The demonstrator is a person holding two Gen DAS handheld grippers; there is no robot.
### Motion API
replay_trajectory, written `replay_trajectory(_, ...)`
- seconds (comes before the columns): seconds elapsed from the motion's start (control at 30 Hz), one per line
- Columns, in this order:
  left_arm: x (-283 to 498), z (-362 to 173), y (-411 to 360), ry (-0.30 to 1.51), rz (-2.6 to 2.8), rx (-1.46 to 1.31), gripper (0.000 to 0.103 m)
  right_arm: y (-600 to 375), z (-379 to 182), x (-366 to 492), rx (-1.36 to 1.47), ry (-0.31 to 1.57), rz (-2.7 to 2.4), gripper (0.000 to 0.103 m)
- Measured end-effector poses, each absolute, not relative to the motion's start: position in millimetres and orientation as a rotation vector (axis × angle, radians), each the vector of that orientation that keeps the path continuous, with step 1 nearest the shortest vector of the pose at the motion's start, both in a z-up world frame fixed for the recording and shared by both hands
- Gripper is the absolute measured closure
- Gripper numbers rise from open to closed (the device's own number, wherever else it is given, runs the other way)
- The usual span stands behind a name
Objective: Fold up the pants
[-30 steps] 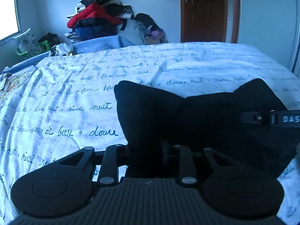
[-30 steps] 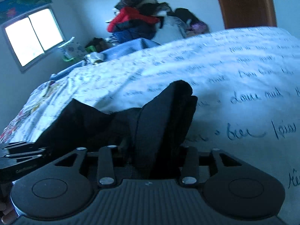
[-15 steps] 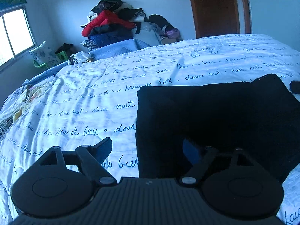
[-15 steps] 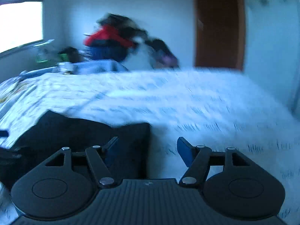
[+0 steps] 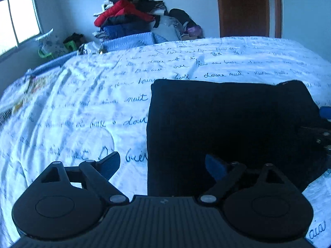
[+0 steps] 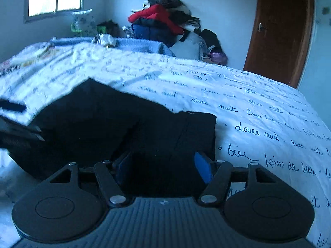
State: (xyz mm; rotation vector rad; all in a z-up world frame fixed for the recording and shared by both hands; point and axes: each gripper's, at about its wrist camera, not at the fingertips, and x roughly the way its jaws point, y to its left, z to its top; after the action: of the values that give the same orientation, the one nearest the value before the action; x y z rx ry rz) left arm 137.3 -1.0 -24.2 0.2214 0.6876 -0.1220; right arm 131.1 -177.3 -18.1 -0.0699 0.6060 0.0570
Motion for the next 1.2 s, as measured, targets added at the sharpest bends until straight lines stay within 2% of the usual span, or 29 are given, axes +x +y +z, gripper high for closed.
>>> replay_trajectory(0.23,132.9,-23.4,1.6,0.690,-0.098,0.182,0.012,-169.7,-22.5,126.5,-0.052,0.635,0.085,0.037)
replay_trajectory(0.6,129.3,-22.2,-0.1,0.678,-0.055,0.168,0.012,-168.4,-22.3,122.5,-0.036,0.628,0.076,0.031)
replay_trajectory(1.2,115.2,-18.0,-1.5,0.682,-0.034,0.165,0.012,-170.3,-16.7,106.8,0.014,0.627,0.074,0.030)
